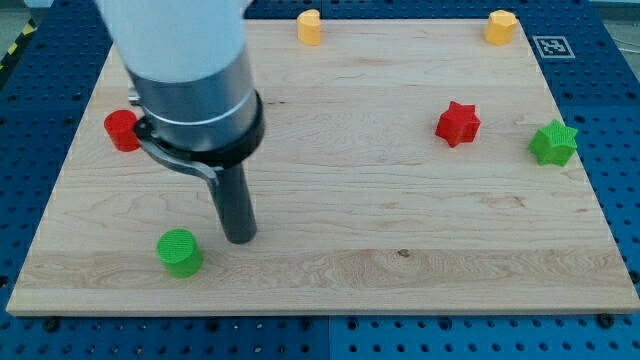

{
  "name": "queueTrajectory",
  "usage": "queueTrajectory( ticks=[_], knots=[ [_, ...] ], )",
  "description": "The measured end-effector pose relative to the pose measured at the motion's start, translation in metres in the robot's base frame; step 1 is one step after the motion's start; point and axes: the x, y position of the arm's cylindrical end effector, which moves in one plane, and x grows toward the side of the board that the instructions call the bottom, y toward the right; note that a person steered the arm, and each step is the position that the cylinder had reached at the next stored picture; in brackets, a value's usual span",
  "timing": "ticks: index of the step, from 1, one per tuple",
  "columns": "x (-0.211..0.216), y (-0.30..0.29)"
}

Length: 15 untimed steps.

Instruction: Move the green circle to the bottom left corner

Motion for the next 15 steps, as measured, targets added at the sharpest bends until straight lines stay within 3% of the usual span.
queueTrajectory(
  ticks=[1,6,8,12,15],
  knots=[
    [0.021,-0.006],
    [0.023,-0.027],
    [0.023,-0.069],
    [-0.008,-0.072],
    [-0.006,-0.101]
  ],
)
